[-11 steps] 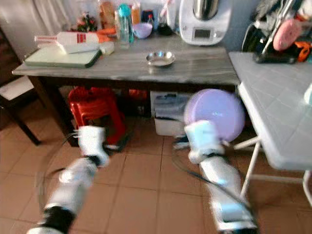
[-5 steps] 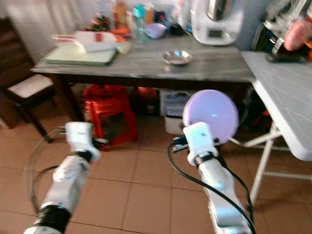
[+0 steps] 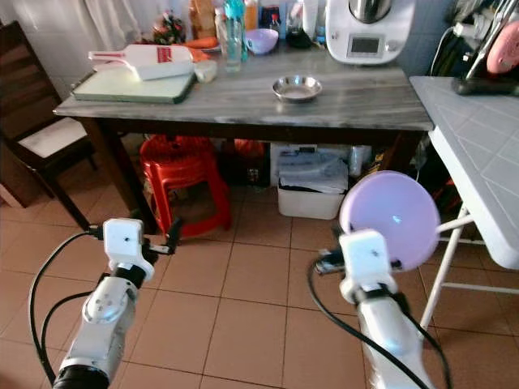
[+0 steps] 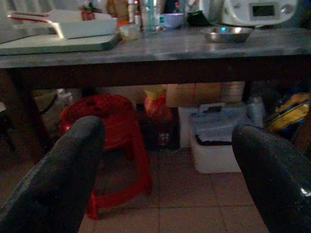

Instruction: Setting the table

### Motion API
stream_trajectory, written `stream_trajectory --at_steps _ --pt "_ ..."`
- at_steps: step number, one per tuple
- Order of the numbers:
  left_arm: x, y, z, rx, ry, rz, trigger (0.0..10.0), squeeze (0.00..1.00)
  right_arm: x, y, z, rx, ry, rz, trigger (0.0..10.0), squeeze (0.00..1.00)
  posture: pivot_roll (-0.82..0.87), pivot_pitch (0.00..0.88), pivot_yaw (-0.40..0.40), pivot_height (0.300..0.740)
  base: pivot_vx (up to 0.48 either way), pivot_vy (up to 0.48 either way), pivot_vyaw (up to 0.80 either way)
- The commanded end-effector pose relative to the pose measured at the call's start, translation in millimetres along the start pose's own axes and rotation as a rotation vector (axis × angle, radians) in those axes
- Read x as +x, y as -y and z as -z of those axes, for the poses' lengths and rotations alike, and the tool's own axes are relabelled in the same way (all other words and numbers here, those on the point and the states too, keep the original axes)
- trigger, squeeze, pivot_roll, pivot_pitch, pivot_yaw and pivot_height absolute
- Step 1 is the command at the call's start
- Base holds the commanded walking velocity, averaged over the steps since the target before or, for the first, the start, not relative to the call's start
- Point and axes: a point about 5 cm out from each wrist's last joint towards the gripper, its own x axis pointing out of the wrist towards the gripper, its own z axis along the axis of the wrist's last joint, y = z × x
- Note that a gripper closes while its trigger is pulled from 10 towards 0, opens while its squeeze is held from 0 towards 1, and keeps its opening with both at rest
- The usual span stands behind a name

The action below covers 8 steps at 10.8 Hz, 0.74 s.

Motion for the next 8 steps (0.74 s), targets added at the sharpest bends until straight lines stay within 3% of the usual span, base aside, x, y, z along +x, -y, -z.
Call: stream_trajectory --at_steps 1,4,8 --pt "1.0 1.0 -3.9 -0.004 0.013 0.019 10.0 0.0 1.5 1.9 -10.1 -0.012 0.049 0.005 10.0 0.0 -0.04 0.0 0.063 0.74 0.0 0.0 0.46" --pt "2.5 2.9 -4.9 0.0 0.016 0.067 10.0 0.0 7.6 -5.4 -17.2 -0.003 0.079 -0.005 10.0 0.0 -0.04 0.0 0.064 0.74 0.381 0.0 0.0" --pt "1.2 8.8 -3.6 -0.017 0.02 0.075 10.0 0.0 13.6 -1.2 -20.2 -0.014 0.092 0.001 10.0 0.0 -0.04 0.0 0.05 0.74 0.415 0.0 0.0"
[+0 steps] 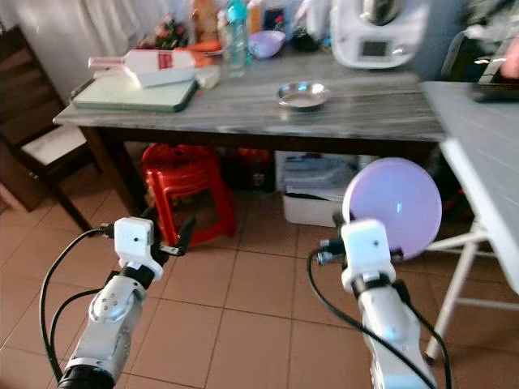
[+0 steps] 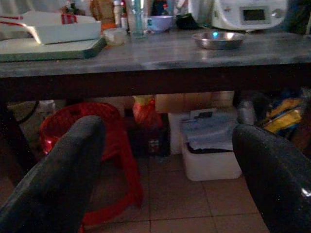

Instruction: Setting the table

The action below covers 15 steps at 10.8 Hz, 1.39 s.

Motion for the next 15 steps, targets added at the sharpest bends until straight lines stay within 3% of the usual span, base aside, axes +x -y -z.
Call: stream_trajectory --at_steps 1,8,12,15 --pt "-0.2 -1.3 -2.8 -0.002 0.015 -0.001 10.0 0.0 1.7 1.4 -2.8 -0.005 0.017 0.003 10.0 0.0 -0.04 0.0 0.049 0.74 0.42 0.0 0.0" --pt "5.4 17.7 -7.3 -0.029 0.03 0.073 10.0 0.0 4.9 1.4 -7.3 -0.007 0.045 0.003 10.0 0.0 -0.05 0.0 0.054 0.74 0.445 0.0 0.0" --pt "6.7 24.2 -10.5 -0.039 0.034 0.098 10.0 0.0 7.0 1.1 -9.1 -0.006 0.053 0.002 10.0 0.0 -0.05 0.0 0.052 0.74 0.435 0.0 0.61" --pt "9.5 30.7 -16.7 -0.058 0.051 0.135 10.0 0.0 8.5 0.9 -9.9 -0.002 0.058 0.003 10.0 0.0 -0.04 0.0 0.051 0.74 0.411 0.0 0.0"
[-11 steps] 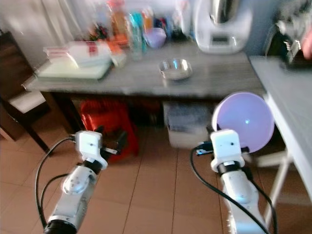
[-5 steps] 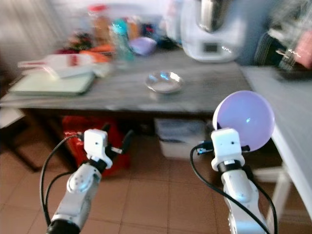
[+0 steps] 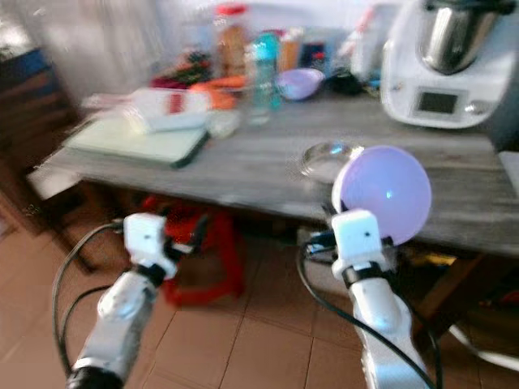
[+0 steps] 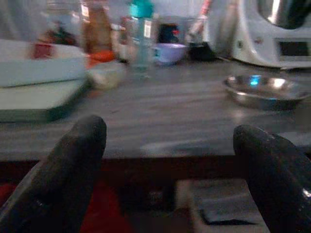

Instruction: Setting the table

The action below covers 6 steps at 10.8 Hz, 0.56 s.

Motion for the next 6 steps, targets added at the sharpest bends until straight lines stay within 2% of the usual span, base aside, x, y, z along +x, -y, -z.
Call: stream_trajectory --at_steps 1,2,4,6 --pt "-0.6 -5.5 -5.2 0.025 0.008 0.01 10.0 0.0 3.2 -1.0 -5.5 0.015 0.02 0.009 10.0 0.0 -0.04 0.0 0.052 0.74 0.409 0.0 0.0" --pt "-1.0 -4.5 -4.5 0.022 0.006 0.014 10.0 0.0 3.7 -0.1 -4.7 0.022 0.016 0.016 10.0 0.0 -0.05 0.0 0.052 0.74 0.405 0.0 0.0" --pt "-0.6 -1.6 -3.5 0.015 -0.002 0.029 10.0 0.0 4.3 0.2 -4.9 0.019 0.016 0.015 10.0 0.0 -0.05 0.0 0.05 0.74 0.388 0.0 -0.8" --pt "-1.1 0.2 -2.8 0.014 -0.006 0.038 10.0 0.0 5.3 -0.2 -5.6 0.018 0.019 0.013 10.0 0.0 -0.04 0.0 0.047 0.74 0.366 0.0 0.0"
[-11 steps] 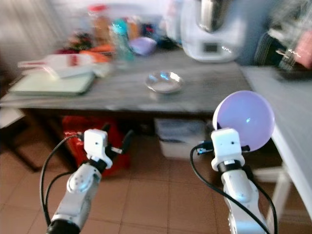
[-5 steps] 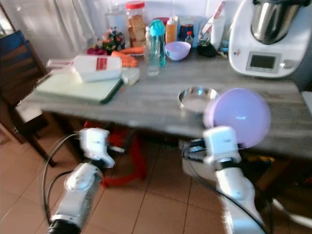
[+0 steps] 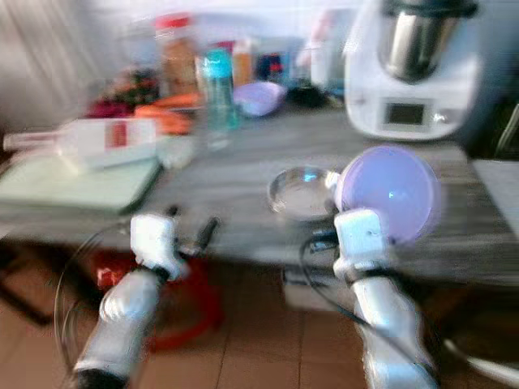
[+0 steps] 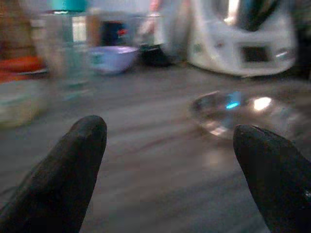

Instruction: Setting the table

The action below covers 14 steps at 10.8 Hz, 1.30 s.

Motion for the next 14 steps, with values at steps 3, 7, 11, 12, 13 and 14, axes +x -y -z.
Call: stream_trajectory --at_steps 3,7,11,12,13,14 --pt "-7.7 -18.6 -5.3 0.023 0.013 -0.059 10.0 0.0 5.3 -12.3 -9.1 0.017 0.042 -0.042 10.0 0.0 -0.04 0.0 0.044 0.74 0.23 0.0 0.0" --pt "-24.0 -20.5 -10.0 0.109 0.024 -0.001 10.0 0.0 7.9 -18.8 -12.0 0.003 0.066 -0.104 10.0 0.0 -0.02 0.0 0.042 0.74 0.0 0.0 0.0" --pt "-43.5 -20.3 5.5 0.071 -0.081 0.146 10.0 0.0 28.8 -47.3 -16.4 -0.01 0.104 -0.351 10.0 0.0 -0.01 0.0 0.05 0.74 0.0 0.0 0.0" --pt "-47.9 -20.1 4.9 0.088 -0.087 0.18 10.0 0.0 40.9 -57.3 -19.1 -0.02 0.113 -0.426 10.0 0.0 0.0 0.0 0.053 0.74 0.0 0.0 0.0" --pt "-50.0 -20.0 5.1 0.092 -0.094 0.207 10.0 0.0 50.0 -63.3 -20.3 -0.013 0.119 -0.472 10.0 0.0 0.01 0.0 0.055 0.74 0.0 0.0 0.0" --pt "-51.1 -20.0 5.5 0.09 -0.104 0.228 10.0 0.0 58.8 -67.9 -19.6 -0.021 0.124 -0.51 10.0 0.0 0.02 0.0 0.054 0.74 0.0 0.0 0.0"
